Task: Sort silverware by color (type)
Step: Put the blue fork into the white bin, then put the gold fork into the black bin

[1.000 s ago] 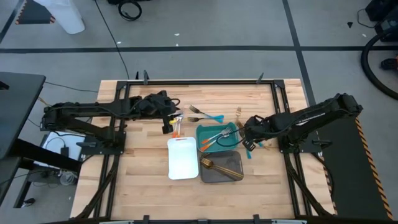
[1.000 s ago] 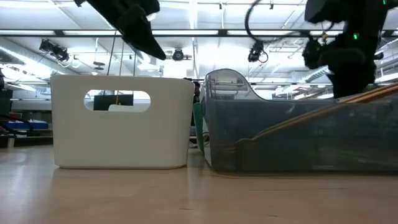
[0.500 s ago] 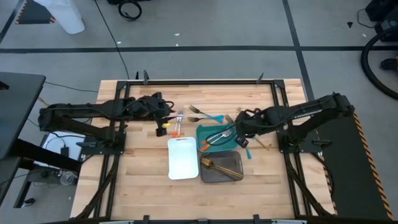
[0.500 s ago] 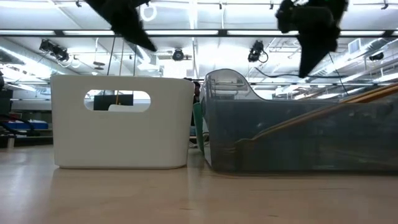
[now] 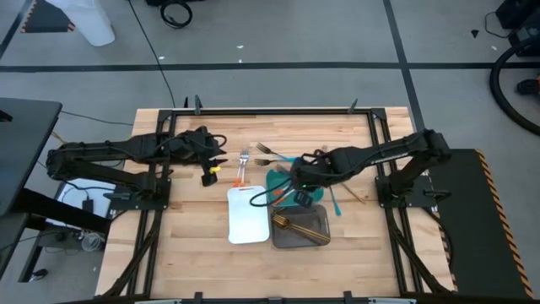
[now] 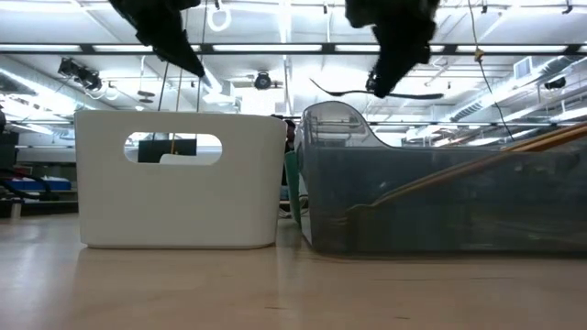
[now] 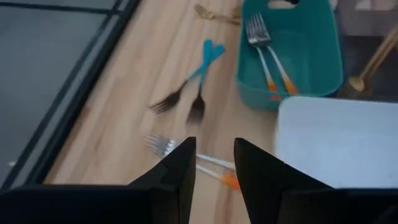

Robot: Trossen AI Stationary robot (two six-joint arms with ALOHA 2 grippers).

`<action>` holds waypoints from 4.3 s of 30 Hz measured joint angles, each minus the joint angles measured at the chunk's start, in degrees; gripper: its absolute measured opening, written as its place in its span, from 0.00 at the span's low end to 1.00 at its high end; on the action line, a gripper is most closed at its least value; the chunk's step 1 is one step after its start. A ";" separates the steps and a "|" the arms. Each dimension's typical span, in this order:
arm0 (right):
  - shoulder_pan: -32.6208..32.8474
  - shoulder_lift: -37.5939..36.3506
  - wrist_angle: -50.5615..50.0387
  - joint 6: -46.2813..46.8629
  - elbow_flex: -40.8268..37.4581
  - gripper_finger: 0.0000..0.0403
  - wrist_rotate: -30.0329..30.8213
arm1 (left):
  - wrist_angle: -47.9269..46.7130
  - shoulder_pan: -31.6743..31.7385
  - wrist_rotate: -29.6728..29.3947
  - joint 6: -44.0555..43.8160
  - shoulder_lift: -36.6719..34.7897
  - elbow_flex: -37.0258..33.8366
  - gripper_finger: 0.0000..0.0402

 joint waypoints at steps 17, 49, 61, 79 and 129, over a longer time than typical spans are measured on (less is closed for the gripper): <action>1.06 12.47 30.51 3.53 2.29 0.04 -24.05 | 8.28 -7.35 -6.08 0.55 -4.08 -11.04 0.29; 0.66 22.03 52.53 18.36 2.29 0.04 -21.13 | 10.37 -18.77 -19.46 4.33 -10.21 -11.06 0.29; 0.61 25.01 49.41 19.15 2.21 0.04 -20.59 | 8.74 -18.77 -18.77 3.85 -10.21 -11.06 0.29; -0.51 25.87 45.67 20.88 2.23 0.12 -20.10 | 7.50 -19.18 -18.17 3.14 -10.19 -11.06 0.29; -17.34 11.67 25.36 -19.03 2.25 0.21 -13.33 | 7.10 -21.26 -19.38 1.69 -10.20 -11.06 0.29</action>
